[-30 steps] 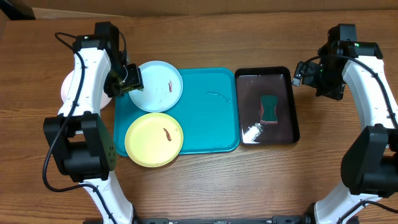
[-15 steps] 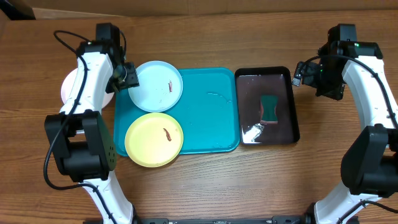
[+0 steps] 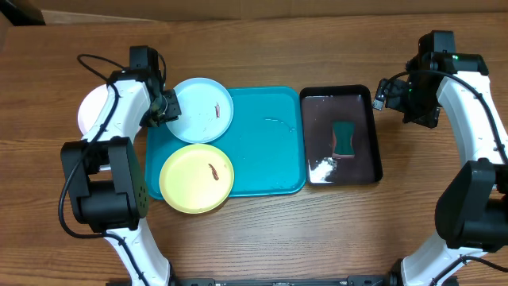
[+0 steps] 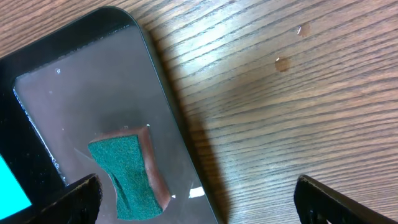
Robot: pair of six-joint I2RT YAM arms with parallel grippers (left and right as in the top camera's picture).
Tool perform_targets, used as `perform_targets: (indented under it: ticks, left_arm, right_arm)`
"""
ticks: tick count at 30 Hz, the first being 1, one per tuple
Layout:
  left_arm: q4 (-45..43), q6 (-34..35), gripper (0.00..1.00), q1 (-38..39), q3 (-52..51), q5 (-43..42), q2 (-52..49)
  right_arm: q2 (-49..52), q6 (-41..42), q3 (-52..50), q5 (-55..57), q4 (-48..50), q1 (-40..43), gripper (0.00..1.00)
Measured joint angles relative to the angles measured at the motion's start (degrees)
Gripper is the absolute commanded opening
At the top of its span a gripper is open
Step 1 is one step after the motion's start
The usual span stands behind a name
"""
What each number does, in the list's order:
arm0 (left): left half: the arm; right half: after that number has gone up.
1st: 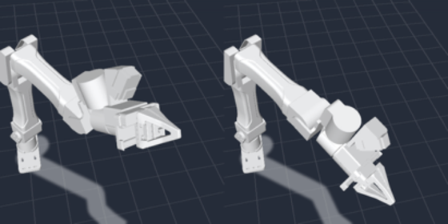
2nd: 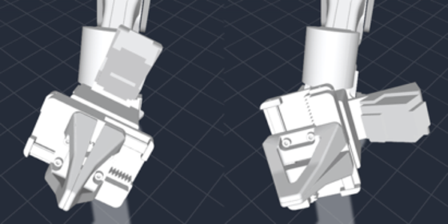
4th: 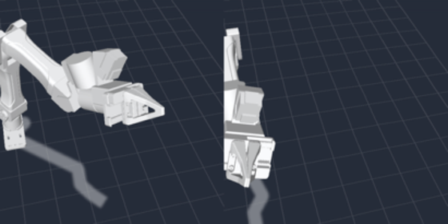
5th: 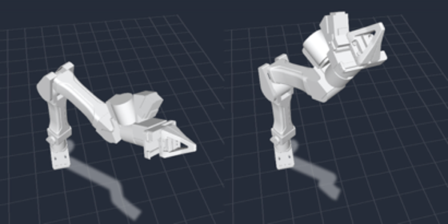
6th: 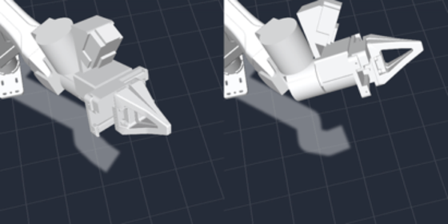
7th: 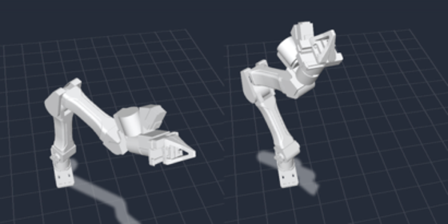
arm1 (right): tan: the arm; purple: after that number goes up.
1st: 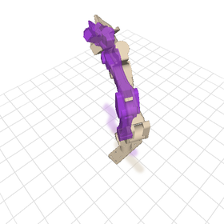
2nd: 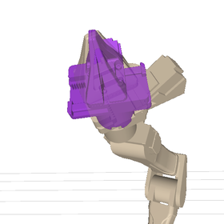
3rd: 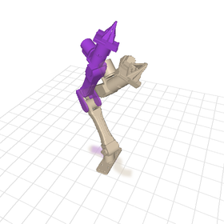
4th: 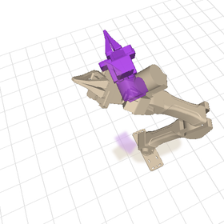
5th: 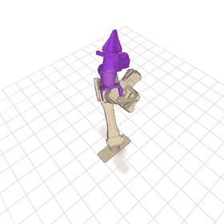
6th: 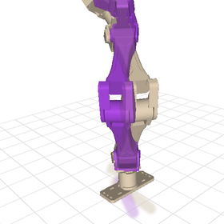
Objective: Clean dirty plates on tray and stack at the side
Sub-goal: 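Move the left gripper to the light-blue plate and grasp its rim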
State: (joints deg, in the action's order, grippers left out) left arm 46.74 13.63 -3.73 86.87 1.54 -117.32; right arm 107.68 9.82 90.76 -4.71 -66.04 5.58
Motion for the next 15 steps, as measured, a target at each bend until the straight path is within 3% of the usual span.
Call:
perform_targets:
  ticks: [2, 5, 10, 15]
  left_arm:
    - [-1.1, 0.0, 0.30, 0.0, -1.1, -0.3, 0.0]
    - [-3.0, 0.1, 0.04, 0.0, -3.1, -0.5, 0.0]
    - [-3.5, 0.9, 0.04, 0.0, -3.9, -3.4, 0.0]
    - [-3.1, 1.0, 0.04, 0.0, -3.9, -12.2, 0.0]
  right_arm:
    - [0.0, 0.0, 0.0, 0.0, 0.0, 0.0, 1.00]
    - [0.0, 0.0, 0.0, 0.0, 0.0, 0.0, 1.00]
    - [0.0, 0.0, 0.0, 0.0, 0.0, 0.0, 1.00]
    - [0.0, 0.0, 0.0, 0.0, 0.0, 0.0, 1.00]
